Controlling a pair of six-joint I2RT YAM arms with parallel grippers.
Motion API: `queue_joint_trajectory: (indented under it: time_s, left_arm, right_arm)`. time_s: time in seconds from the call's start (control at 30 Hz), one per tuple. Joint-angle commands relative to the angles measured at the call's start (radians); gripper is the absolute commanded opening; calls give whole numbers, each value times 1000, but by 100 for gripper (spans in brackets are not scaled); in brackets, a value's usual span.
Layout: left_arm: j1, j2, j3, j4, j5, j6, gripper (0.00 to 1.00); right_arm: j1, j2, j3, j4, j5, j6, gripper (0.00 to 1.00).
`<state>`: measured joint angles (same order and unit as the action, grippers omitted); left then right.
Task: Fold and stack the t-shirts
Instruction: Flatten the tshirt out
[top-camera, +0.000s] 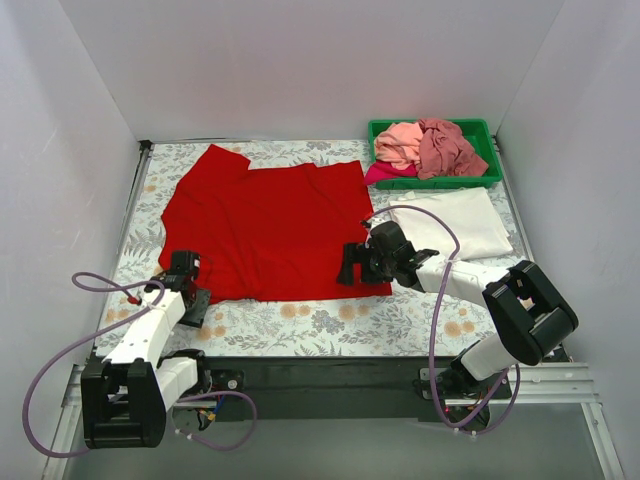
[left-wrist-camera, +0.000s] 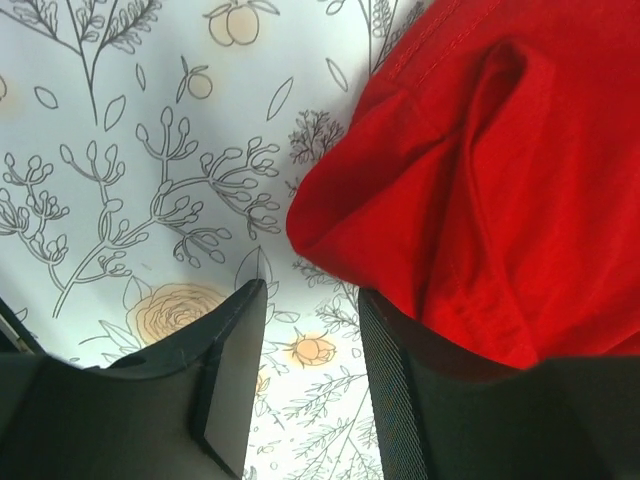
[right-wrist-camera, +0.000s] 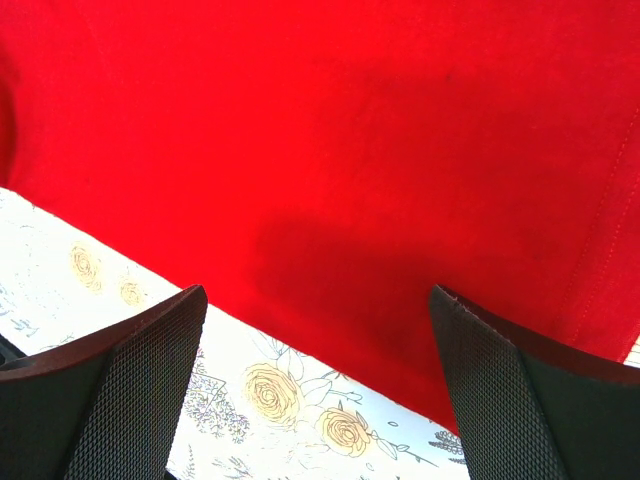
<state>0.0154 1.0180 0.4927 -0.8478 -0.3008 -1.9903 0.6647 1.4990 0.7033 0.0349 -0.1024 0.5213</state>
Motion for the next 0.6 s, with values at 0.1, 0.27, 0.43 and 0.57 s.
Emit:
queue_joint_trajectory:
  time_s: [0.1, 0.27, 0.43, 0.57]
  left_arm:
    - [-2, 31, 36, 93, -20, 16, 43]
    - [-2, 4, 56, 95, -12, 39, 47]
    - [-2, 5, 40, 144, -1, 61, 56]
    - [-2, 80, 30, 182, 28, 80, 55]
  right_arm:
    - [-8, 1, 5, -33, 33, -14, 98]
    - [-8, 3, 13, -33, 33, -18, 98]
    - [-11, 10, 18, -33, 27, -21, 98]
    - [-11, 12, 19, -61, 33, -26, 98]
